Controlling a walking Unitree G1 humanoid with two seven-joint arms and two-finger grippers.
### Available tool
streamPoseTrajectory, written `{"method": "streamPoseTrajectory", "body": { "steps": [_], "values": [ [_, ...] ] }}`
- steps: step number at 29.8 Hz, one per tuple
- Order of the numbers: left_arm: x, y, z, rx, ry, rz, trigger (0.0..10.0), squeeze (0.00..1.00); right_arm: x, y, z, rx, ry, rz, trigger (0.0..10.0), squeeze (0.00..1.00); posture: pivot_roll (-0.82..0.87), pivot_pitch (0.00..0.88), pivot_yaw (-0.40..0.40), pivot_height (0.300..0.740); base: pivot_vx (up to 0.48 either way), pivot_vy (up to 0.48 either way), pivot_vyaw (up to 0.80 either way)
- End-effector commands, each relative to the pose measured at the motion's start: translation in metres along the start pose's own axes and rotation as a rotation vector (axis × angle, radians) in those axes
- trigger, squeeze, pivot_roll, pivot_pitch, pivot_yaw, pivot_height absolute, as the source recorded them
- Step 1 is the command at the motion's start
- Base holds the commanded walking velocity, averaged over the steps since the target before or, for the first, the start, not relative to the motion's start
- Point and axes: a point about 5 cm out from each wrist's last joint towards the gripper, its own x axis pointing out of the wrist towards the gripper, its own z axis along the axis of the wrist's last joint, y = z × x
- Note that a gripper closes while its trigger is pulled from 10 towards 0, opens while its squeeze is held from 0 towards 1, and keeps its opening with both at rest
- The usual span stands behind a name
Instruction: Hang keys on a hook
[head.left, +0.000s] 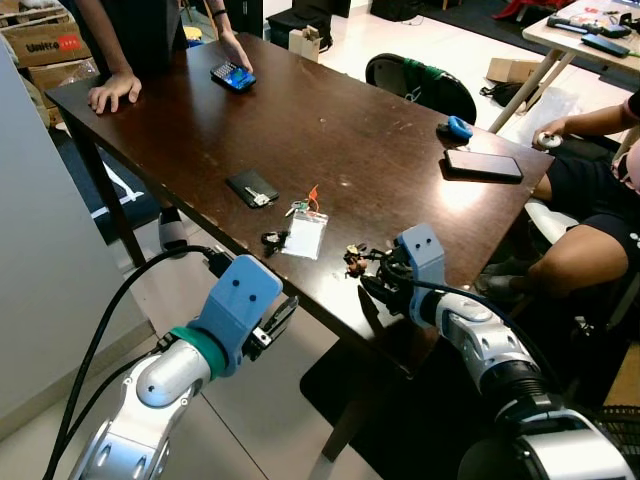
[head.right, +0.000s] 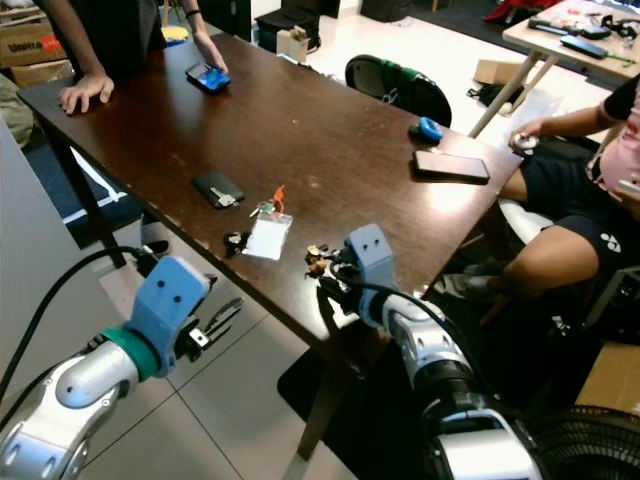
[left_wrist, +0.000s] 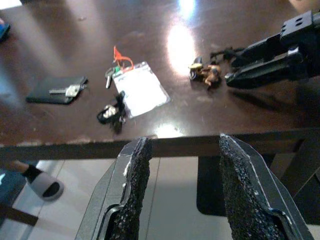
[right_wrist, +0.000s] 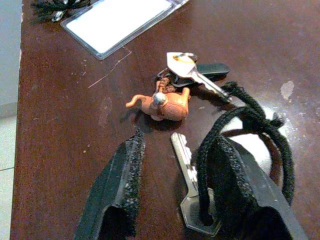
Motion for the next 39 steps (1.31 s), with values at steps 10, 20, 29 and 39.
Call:
{"method": "streamPoseTrajectory", "body": {
  "steps": [10,20,29,39],
  "values": [
    [-0.001,-0.002,-0.002,-0.014,0.013,-0.003,10.0,0.0,-0.009,-0.013,-0.01,0.014,0.007,-0.05,0.0,0.0,0.11,0.165,0.027,0.74,0.0,0.0,0.0],
    [0.004,0.004,0.001,-0.013,-0.002,0.032,10.0,0.0,-0.022,-0.019,0.017,0.044,-0.209,-0.076,0.0,0.0,0.08,0.14,0.026,0.74,0.0,0.0,0.0],
    [0.015,0.025,0.007,-0.047,-0.027,0.197,10.0,0.0,-0.043,0.002,0.103,0.099,-0.714,-0.081,10.0,0.0,0.07,0.106,0.032,0.74,0.0,0.0,0.0],
    [0.02,0.036,0.009,-0.053,-0.053,0.33,10.0,0.0,-0.045,0.015,0.111,0.098,-0.791,-0.169,10.0,0.0,0.08,0.052,0.022,0.74,0.0,0.0,0.0]
  ]
}}
